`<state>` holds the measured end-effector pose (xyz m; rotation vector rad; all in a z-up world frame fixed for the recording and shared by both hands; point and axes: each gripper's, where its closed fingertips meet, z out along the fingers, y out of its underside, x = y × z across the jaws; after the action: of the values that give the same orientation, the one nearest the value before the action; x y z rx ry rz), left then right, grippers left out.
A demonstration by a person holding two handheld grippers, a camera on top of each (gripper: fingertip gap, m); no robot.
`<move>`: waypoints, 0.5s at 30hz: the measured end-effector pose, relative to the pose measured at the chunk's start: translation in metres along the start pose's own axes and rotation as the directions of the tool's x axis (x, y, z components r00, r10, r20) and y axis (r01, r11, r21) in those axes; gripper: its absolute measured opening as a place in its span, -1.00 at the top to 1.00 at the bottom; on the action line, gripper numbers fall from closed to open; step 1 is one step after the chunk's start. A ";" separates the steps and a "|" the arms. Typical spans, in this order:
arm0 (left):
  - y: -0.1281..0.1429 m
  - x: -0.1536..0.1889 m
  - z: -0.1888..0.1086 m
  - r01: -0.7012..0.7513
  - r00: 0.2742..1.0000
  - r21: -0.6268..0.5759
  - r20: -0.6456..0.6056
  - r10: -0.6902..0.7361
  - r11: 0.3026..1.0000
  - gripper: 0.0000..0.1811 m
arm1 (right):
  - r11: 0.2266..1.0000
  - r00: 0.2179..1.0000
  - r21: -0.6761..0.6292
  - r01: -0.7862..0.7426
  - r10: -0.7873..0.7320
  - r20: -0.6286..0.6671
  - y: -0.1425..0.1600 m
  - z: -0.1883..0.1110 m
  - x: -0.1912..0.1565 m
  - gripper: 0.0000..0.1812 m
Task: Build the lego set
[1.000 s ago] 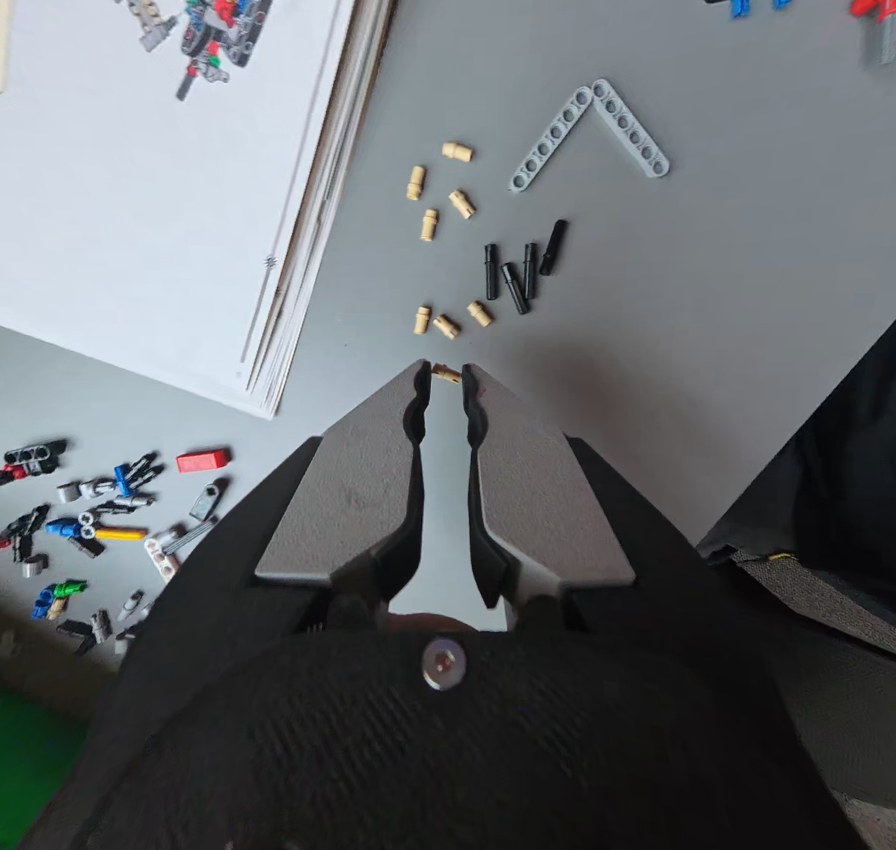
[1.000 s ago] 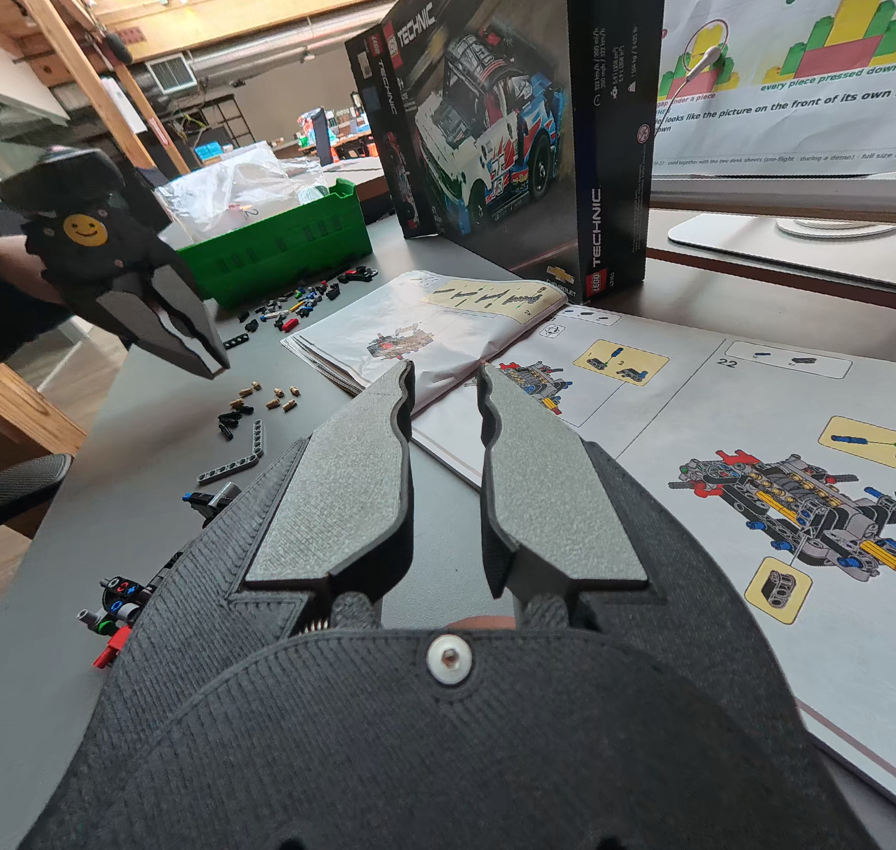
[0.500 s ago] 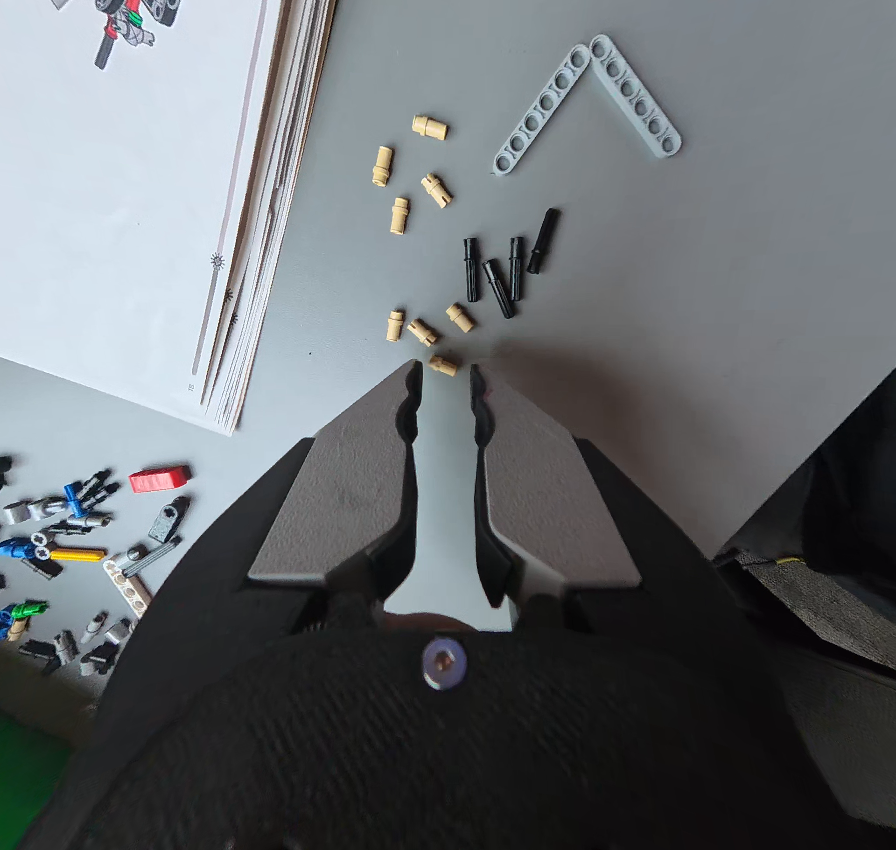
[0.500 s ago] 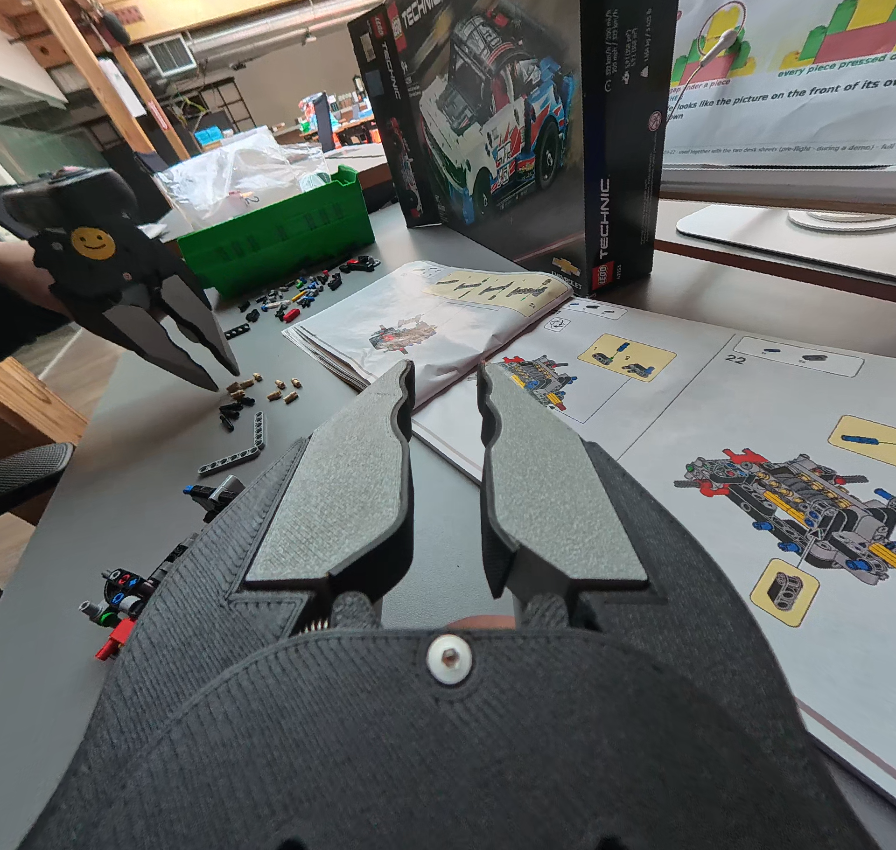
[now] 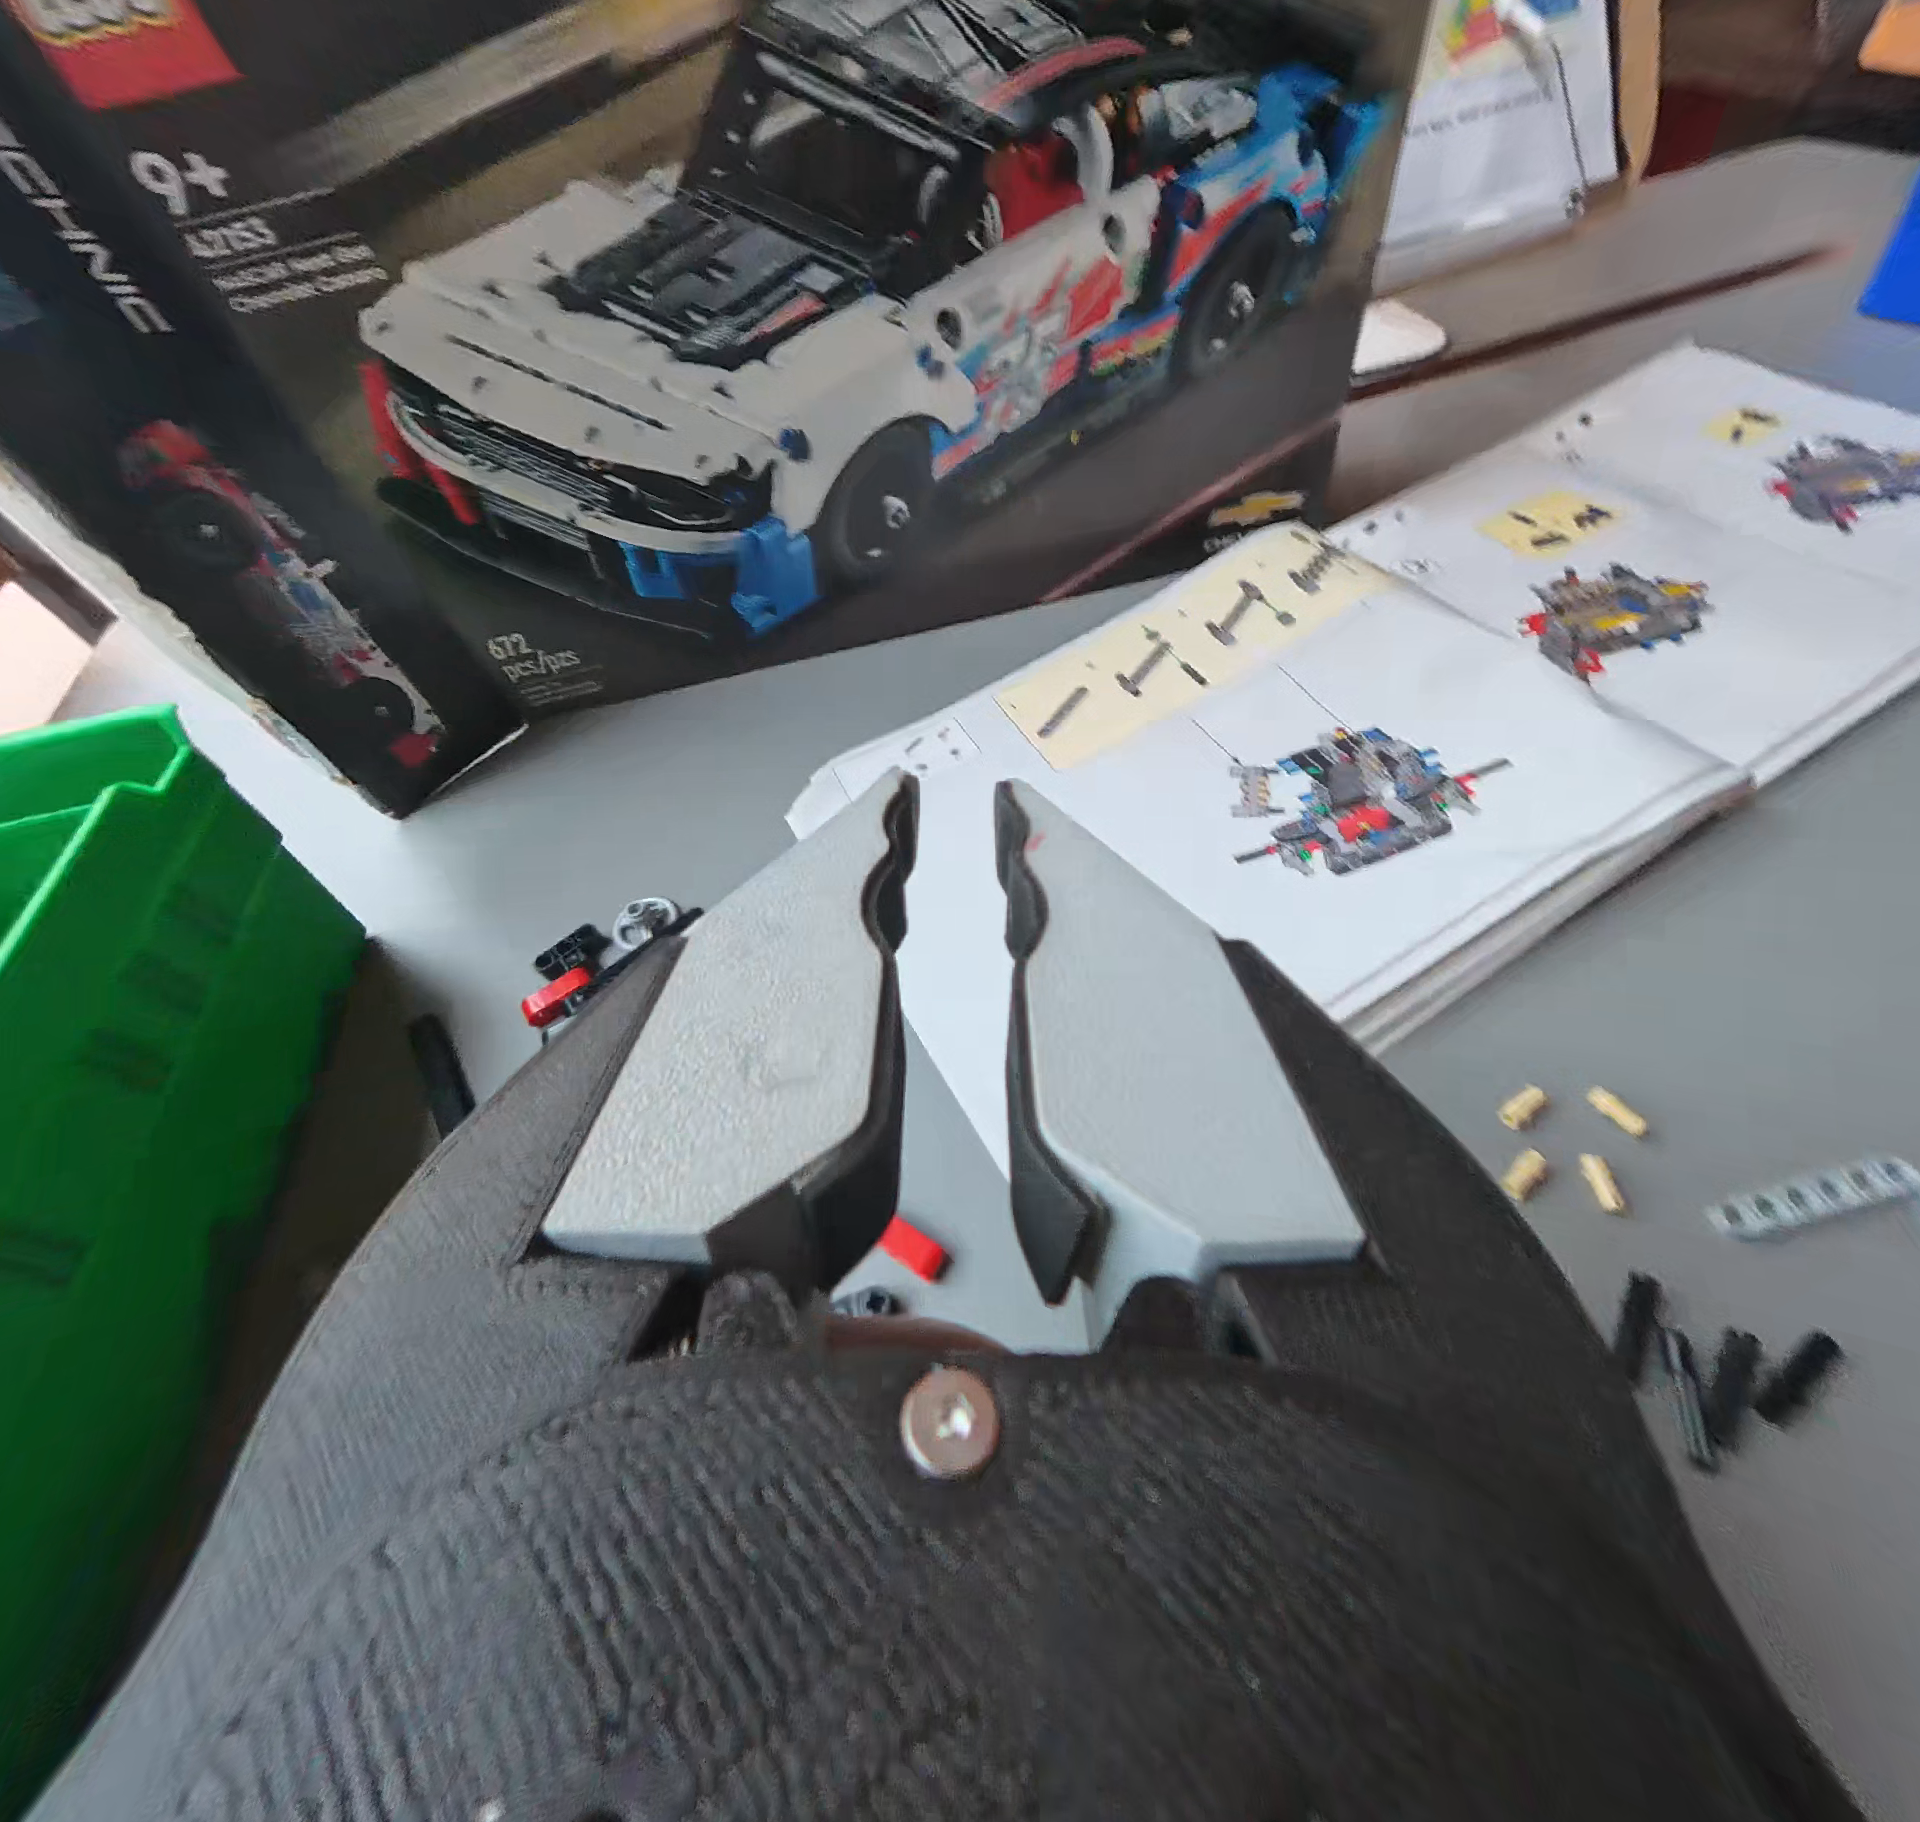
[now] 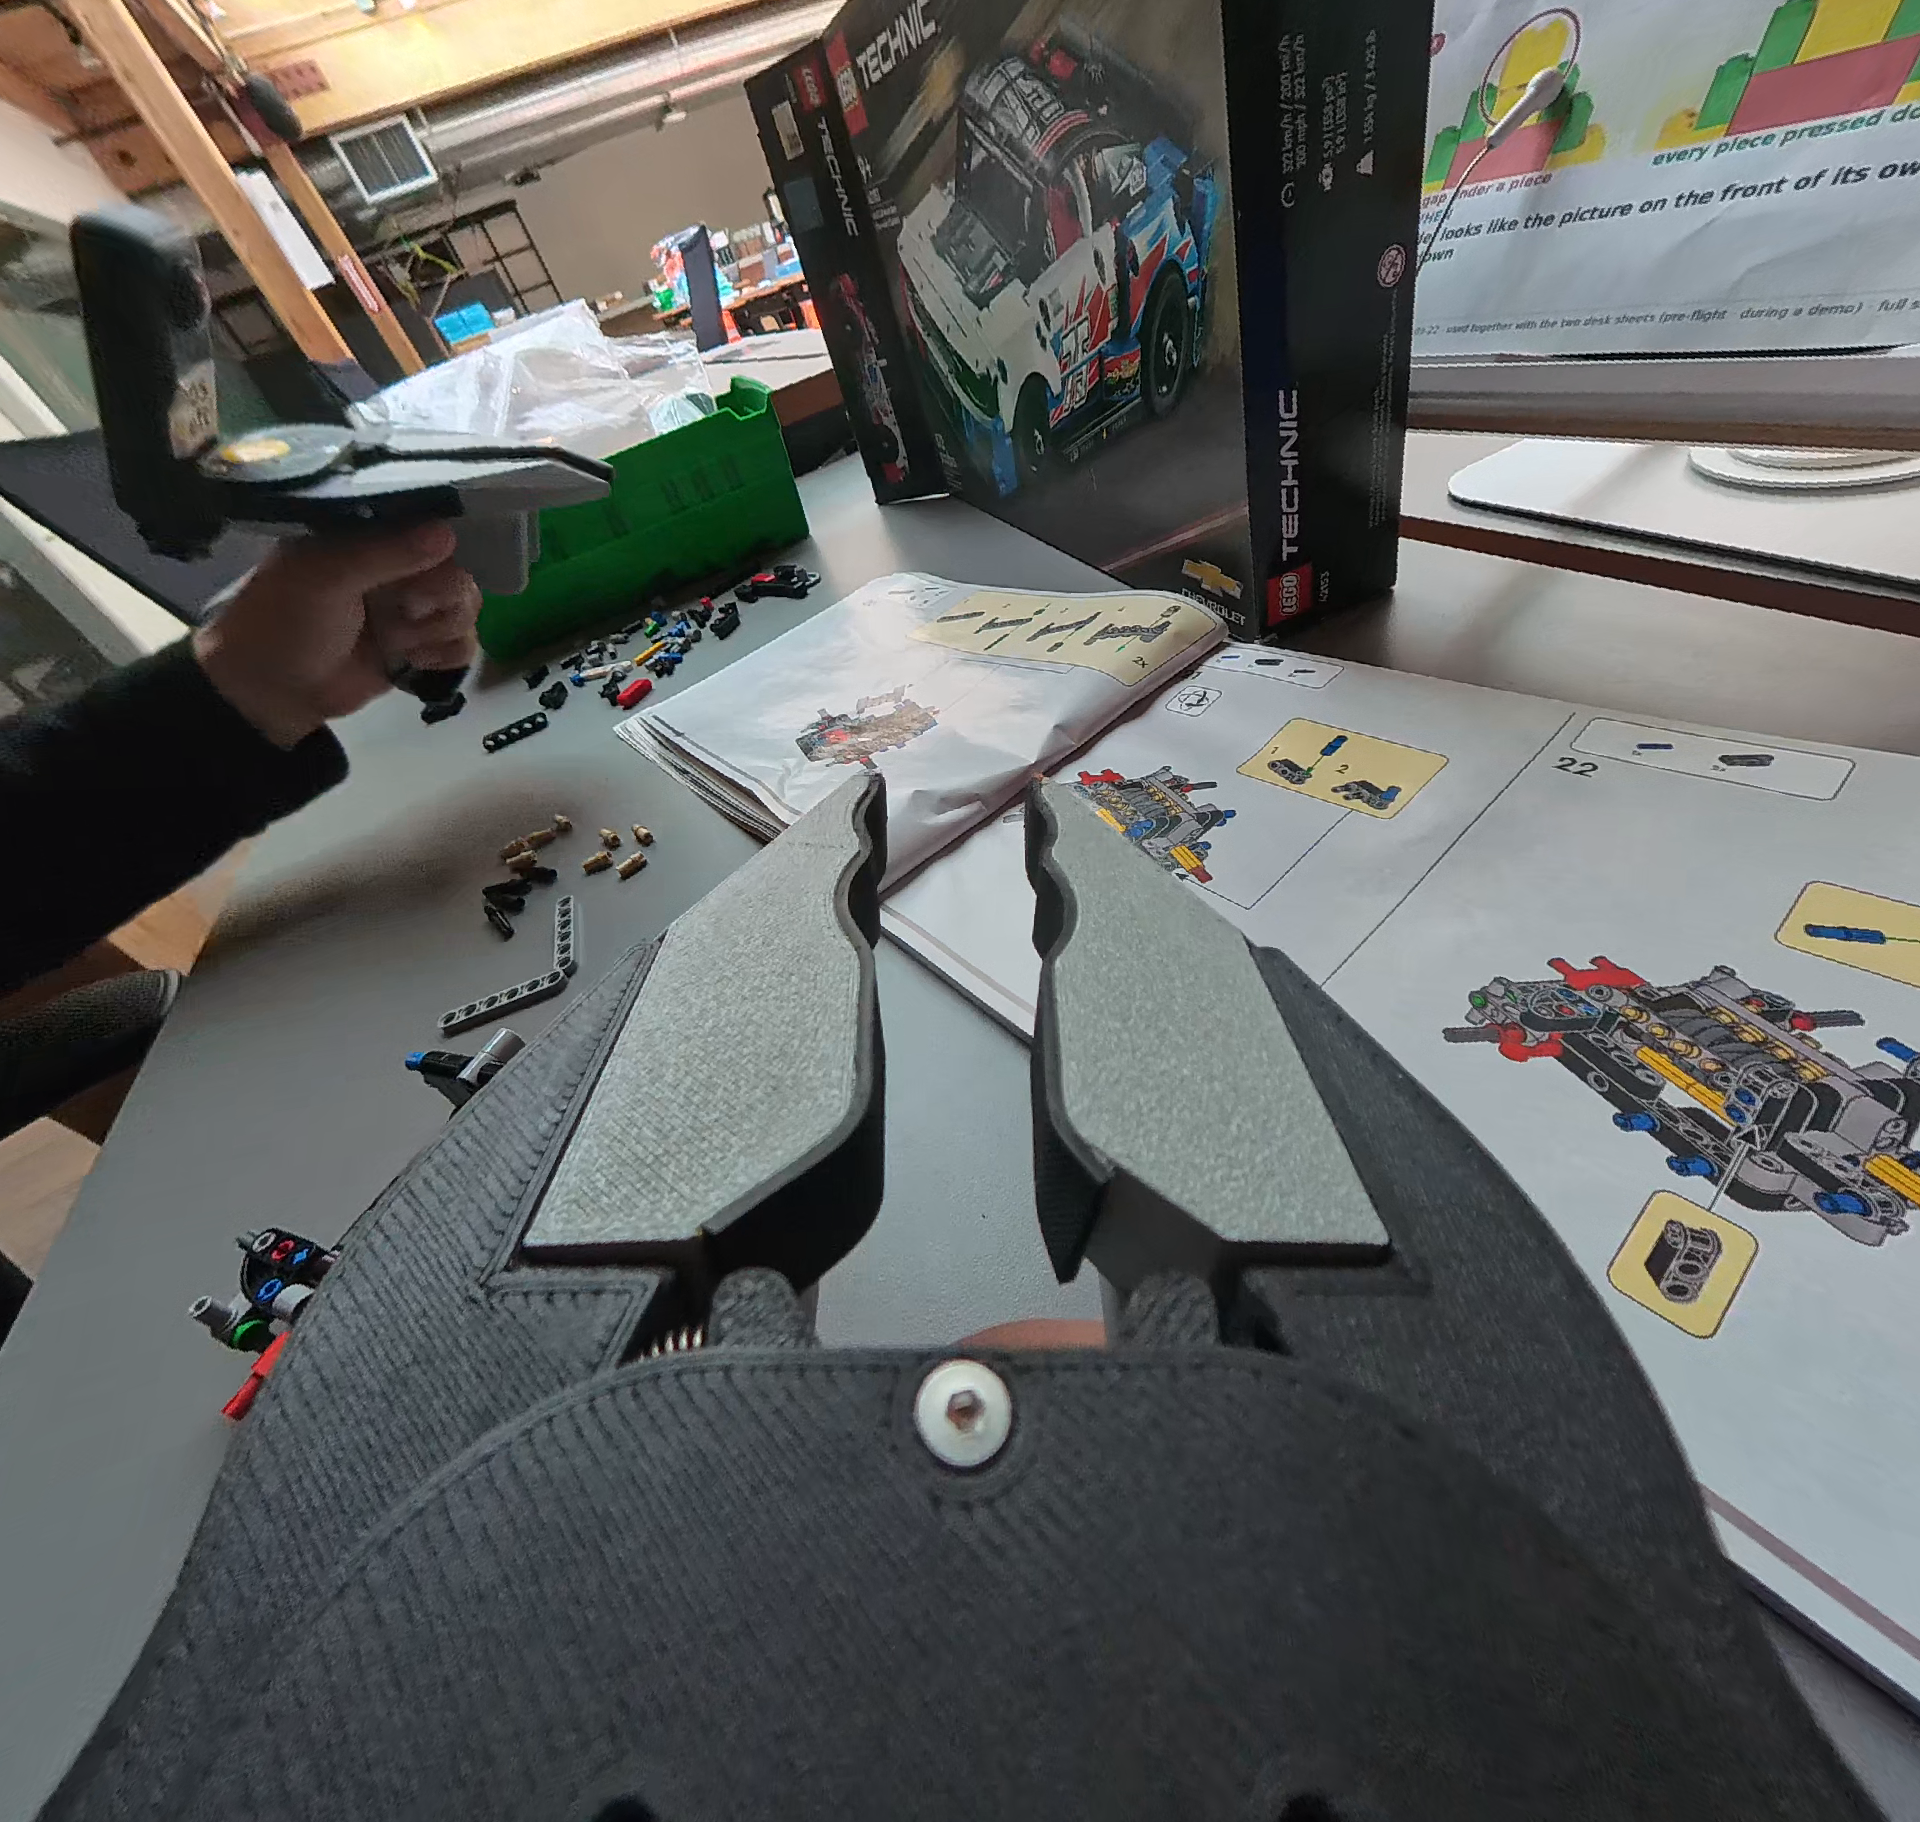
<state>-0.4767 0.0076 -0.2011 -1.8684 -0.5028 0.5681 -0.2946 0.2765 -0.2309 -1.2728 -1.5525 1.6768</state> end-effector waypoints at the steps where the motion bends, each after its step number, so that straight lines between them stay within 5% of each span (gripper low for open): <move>1: 0.000 -0.005 0.003 0.023 0.999 0.052 0.020 -0.024 0.998 0.90 | 1.000 1.000 0.005 0.000 0.000 -0.002 -0.001 -0.001 0.000 0.74; 5: 0.004 0.002 0.005 0.013 0.998 0.178 -0.061 -0.002 0.984 1.00 | 1.000 1.000 0.018 -0.010 0.010 0.000 -0.002 -0.002 0.001 0.73; 10: -0.001 -0.007 -0.010 -0.059 0.997 0.336 -0.020 0.069 0.940 1.00 | 0.999 0.999 0.038 -0.031 0.031 0.018 -0.005 -0.003 0.002 0.71; 15: -0.011 0.007 -0.018 -0.126 0.989 0.349 -0.026 0.144 0.928 1.00 | 0.999 1.000 0.049 0.005 -0.005 0.008 -0.008 0.003 0.003 0.69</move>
<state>-0.4613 0.0017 -0.1864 -1.5809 -0.2209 0.6532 -0.3001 0.2800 -0.2244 -1.2376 -1.5088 1.7088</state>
